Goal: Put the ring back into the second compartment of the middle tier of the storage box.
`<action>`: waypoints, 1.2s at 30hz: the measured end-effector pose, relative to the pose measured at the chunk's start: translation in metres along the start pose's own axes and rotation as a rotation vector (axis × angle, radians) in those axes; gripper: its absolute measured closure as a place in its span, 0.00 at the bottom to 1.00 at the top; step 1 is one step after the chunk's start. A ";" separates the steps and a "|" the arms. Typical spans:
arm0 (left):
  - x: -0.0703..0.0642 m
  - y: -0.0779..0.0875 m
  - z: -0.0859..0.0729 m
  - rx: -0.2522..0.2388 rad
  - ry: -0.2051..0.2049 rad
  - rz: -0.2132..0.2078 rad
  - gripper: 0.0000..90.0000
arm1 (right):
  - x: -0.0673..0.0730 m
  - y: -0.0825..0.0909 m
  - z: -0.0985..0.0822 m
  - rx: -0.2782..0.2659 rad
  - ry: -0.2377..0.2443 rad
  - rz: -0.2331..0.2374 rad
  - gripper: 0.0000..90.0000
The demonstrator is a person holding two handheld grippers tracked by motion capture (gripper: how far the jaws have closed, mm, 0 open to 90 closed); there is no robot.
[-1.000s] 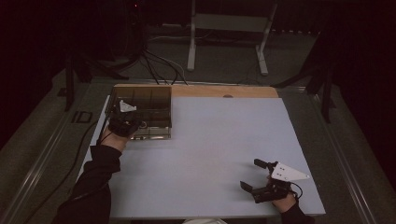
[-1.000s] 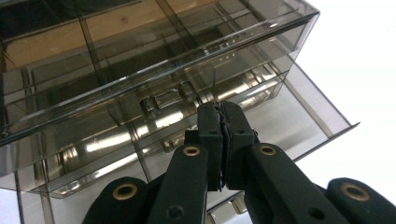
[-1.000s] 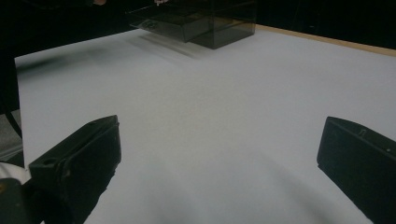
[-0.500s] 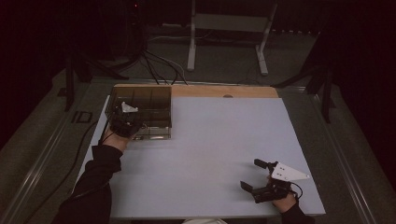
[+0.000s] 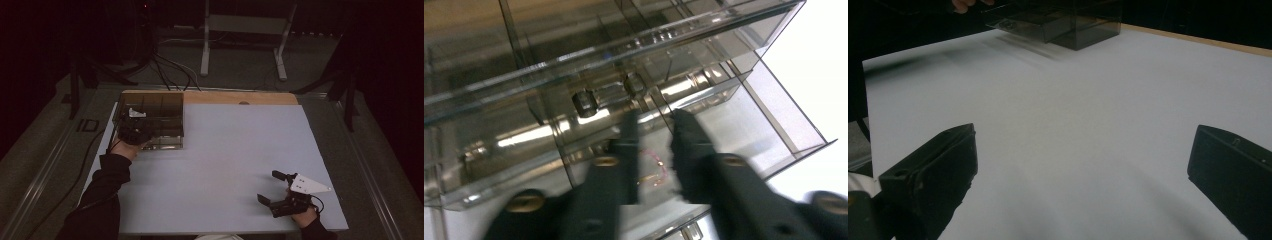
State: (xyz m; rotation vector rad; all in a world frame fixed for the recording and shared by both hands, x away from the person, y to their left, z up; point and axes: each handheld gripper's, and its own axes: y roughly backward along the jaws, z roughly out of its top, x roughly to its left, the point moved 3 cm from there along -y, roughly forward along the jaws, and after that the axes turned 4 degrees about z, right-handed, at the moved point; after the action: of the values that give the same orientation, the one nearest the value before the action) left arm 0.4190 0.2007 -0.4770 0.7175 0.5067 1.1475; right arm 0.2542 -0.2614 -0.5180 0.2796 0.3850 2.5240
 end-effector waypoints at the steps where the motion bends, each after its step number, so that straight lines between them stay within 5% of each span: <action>1: 0.000 0.000 -0.001 0.000 0.000 0.005 0.66 | 0.000 0.000 0.000 0.000 0.000 0.000 0.00; 26: -0.003 0.021 0.002 -0.030 -0.006 0.035 0.21 | -0.001 0.000 -0.001 0.000 -0.001 -0.002 0.00; 33: 0.000 0.029 0.001 -0.054 0.002 -0.048 0.03 | -0.003 0.001 -0.002 -0.001 -0.012 -0.007 0.00; 36: 0.000 0.033 0.000 -0.075 0.004 -0.050 0.03 | -0.003 0.001 -0.002 -0.003 -0.011 -0.005 0.00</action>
State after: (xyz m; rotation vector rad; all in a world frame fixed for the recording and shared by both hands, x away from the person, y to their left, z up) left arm 0.3982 0.2088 -0.4521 0.6346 0.4799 1.1159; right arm 0.2554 -0.2643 -0.5199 0.2913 0.3768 2.5173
